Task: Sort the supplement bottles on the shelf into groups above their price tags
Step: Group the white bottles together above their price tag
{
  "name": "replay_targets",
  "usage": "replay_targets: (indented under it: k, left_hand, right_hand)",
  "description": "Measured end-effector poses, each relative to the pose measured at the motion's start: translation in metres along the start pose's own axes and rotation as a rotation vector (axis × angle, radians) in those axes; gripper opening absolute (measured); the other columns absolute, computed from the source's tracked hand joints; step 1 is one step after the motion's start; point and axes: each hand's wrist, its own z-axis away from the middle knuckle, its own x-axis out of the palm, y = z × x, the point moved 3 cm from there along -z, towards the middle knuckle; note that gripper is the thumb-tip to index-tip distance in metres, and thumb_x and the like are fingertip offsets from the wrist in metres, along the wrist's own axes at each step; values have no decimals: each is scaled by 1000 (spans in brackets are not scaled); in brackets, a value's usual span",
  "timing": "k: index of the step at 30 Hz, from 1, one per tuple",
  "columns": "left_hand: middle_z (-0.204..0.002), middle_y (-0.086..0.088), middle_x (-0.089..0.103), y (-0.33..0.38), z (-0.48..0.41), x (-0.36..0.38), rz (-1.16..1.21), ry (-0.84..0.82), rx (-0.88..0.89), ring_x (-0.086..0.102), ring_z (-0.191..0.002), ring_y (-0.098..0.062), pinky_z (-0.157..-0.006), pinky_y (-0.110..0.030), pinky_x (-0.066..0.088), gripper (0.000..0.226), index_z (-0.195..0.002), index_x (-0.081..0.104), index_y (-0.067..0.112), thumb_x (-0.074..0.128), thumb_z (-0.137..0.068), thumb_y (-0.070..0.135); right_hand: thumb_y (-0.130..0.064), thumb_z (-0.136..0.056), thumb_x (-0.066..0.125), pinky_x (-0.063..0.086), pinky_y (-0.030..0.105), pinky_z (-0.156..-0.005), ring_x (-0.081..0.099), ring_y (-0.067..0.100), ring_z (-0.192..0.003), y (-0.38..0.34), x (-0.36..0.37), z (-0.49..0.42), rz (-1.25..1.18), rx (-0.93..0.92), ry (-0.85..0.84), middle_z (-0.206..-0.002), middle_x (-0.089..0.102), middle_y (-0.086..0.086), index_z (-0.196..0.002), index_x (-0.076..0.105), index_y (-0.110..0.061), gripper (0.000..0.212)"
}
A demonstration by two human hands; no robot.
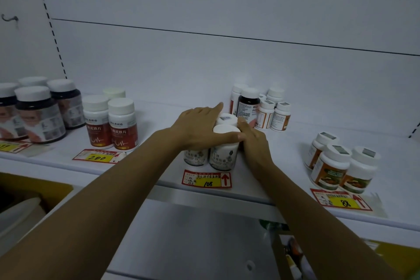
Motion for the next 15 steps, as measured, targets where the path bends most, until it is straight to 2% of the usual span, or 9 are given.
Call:
replay_targets:
  k: [2,3,5,7,8,12,13,15]
  left_hand:
    - [-156,-2,22,0,0,-1,11,-4,5,25,-141,-24,-114,-43,19,104,-149,9,22,29,-65,80]
    - [-155,-2,24,0,0,-2,4,-7,10,27,-140,-23,-113,-42,20,104,-148,13,22,26,-63,79]
    - [-152,-1,30,2,0,-2,-37,-2,29,31,-137,-22,-112,-41,23,100,-146,22,23,23,-63,78]
    - [-151,0,32,3,0,-2,-61,-10,42,32,-135,-21,-111,-41,23,96,-145,25,26,21,-64,78]
    - [-151,0,31,3,0,-2,-68,-17,42,31,-136,-21,-112,-41,22,95,-145,25,27,20,-64,77]
    - [-151,1,30,1,0,-2,-86,-31,45,30,-136,-21,-112,-41,22,89,-144,25,27,29,-72,79]
    - [-151,1,30,1,0,-2,-87,-26,50,30,-136,-21,-112,-42,22,84,-144,25,27,33,-77,77]
    - [-152,0,29,1,0,-2,-93,-14,64,29,-136,-21,-113,-42,21,79,-145,24,26,33,-81,72]
  right_hand:
    - [-43,-97,38,49,29,-86,60,20,-97,1,-1,-2,-13,0,3,-99,62,0,-89,56,-30,23]
    - [-43,-97,38,49,30,-87,61,20,-96,1,-1,-1,-9,3,6,-99,62,0,-87,56,-30,24]
    - [-43,-97,39,49,31,-90,60,20,-100,1,-1,-1,1,3,13,-104,62,2,-100,60,-23,30]
    - [-41,-97,40,48,32,-94,58,22,-107,1,0,0,16,2,12,-116,61,5,-122,57,-14,41]
    - [-40,-97,40,48,32,-94,58,23,-109,0,0,0,19,-3,10,-118,60,6,-125,55,-12,43]
    - [-38,-97,43,49,26,-86,59,22,-104,1,-1,-1,0,-24,-4,-112,61,5,-111,56,-21,26]
    - [-37,-97,43,50,25,-85,59,22,-103,2,-1,-1,0,-26,-4,-113,62,5,-112,56,-21,26]
    - [-38,-96,44,51,32,-91,60,24,-107,4,-1,-1,-7,-12,-10,-121,62,8,-122,56,-16,35]
